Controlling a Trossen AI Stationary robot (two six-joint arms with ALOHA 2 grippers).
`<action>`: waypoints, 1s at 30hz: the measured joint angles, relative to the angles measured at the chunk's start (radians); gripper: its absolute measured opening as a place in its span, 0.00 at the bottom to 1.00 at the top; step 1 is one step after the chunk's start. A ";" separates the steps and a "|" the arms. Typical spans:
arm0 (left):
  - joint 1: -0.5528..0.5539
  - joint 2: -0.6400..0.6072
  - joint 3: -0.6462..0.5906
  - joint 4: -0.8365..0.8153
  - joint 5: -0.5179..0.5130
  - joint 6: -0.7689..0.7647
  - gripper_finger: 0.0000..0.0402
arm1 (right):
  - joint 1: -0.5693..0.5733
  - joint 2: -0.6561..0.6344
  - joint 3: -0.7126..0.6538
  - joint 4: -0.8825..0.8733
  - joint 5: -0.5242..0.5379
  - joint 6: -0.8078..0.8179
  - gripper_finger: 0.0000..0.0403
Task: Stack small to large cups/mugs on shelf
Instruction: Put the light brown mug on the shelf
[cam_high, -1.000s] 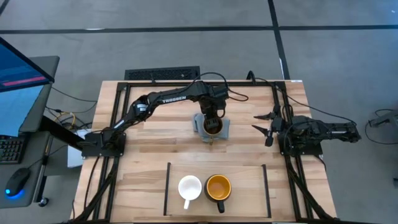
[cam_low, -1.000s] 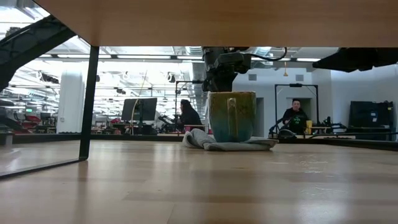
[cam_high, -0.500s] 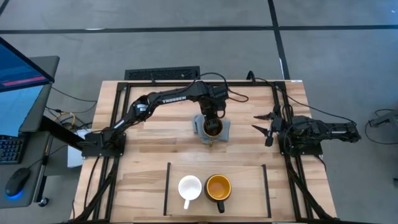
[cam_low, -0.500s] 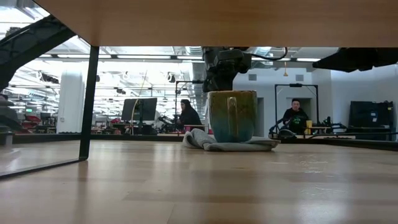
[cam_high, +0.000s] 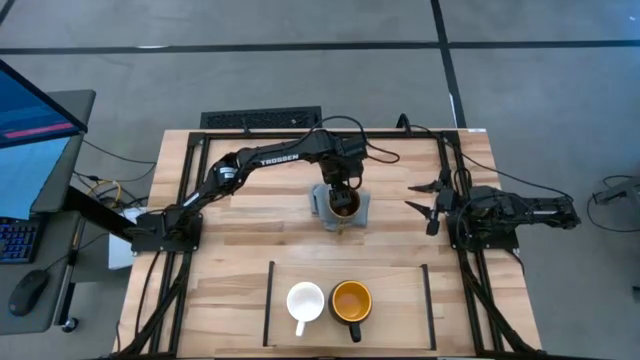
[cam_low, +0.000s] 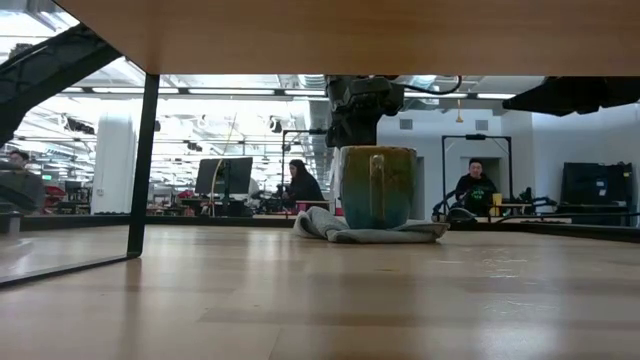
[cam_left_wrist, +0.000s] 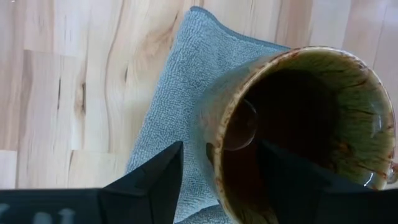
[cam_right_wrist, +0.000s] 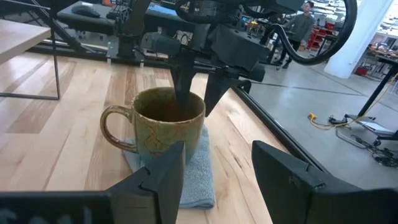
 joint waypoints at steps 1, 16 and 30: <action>0.000 0.000 0.000 0.000 0.000 0.000 0.49 | 0.000 0.000 0.000 0.000 0.000 0.000 0.52; 0.001 0.001 0.000 -0.001 0.001 0.000 0.49 | 0.000 0.000 0.000 0.000 0.000 0.000 0.52; 0.001 0.002 0.000 -0.002 0.001 -0.005 0.49 | 0.000 0.000 0.000 0.000 0.000 0.000 0.52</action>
